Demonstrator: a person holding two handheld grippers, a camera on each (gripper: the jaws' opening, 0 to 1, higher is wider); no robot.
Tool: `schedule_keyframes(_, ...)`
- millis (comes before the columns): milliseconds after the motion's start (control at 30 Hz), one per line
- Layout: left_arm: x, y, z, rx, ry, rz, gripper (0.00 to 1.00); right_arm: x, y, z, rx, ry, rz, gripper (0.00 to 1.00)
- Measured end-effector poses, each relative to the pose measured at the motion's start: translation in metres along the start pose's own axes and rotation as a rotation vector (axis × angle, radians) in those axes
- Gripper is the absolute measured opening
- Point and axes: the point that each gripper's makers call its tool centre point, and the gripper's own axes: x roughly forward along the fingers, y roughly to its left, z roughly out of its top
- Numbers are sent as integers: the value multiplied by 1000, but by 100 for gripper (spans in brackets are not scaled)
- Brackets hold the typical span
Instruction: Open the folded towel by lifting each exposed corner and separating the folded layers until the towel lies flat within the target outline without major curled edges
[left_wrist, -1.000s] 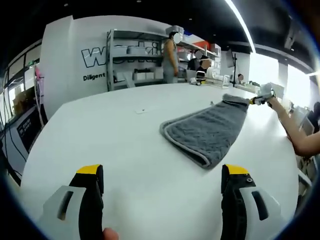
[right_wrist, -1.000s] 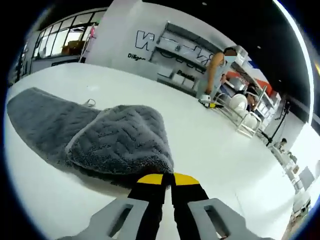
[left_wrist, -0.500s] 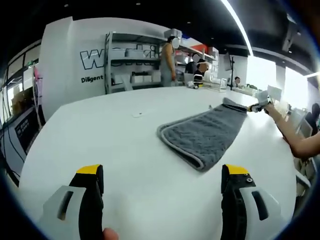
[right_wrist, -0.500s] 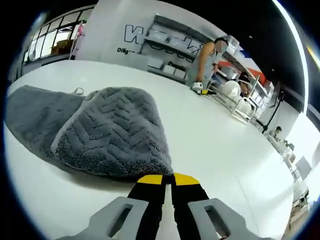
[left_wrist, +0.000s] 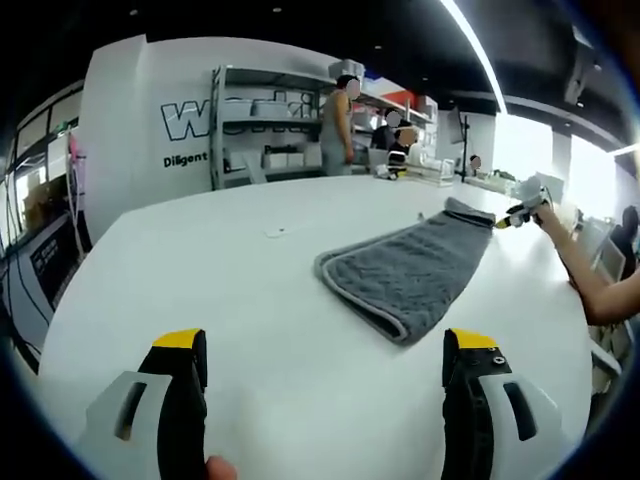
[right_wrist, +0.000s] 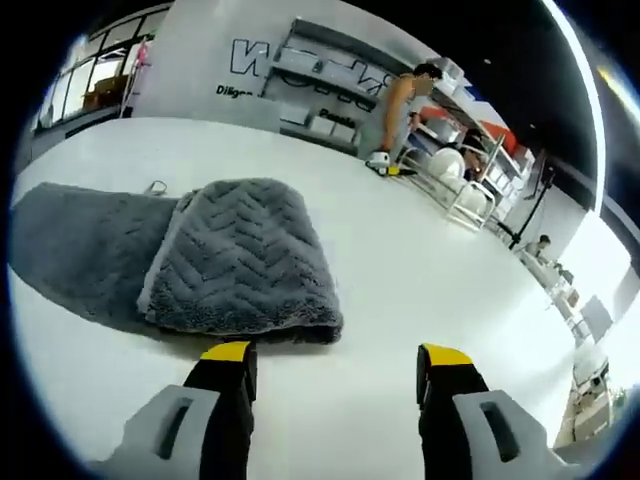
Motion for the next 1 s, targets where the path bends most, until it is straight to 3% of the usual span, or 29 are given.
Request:
schedule_keyframes(267, 0, -1, 0, -1, 0, -2, 96, -8, 49, 22, -52, -92, 166, 84)
schedule_keyframes(367, 1, -1, 0, -2, -3, -4, 96, -12, 62, 36, -60, -147, 196, 92)
schedule_keyframes(467, -1, -2, 6, -19, -32, -9, 97, -13, 71, 45, -120, -184, 205, 99)
schedule_keyframes(567, -3, -2, 11, -35, -62, -11, 97, -13, 80, 48, -145, -197, 218, 99)
schedule_keyframes(667, -3, -3, 12, -39, -72, -13, 96, -16, 100, 51, -175, -212, 310, 99)
schedule_keyframes(800, -2, -3, 12, -41, -69, -5, 96, -22, 115, 56, -190, -235, 360, 99)
schedule_keyframes(1000, 5, -11, 20, -86, -108, -27, 94, -41, 135, 80, -100, -365, 485, 99)
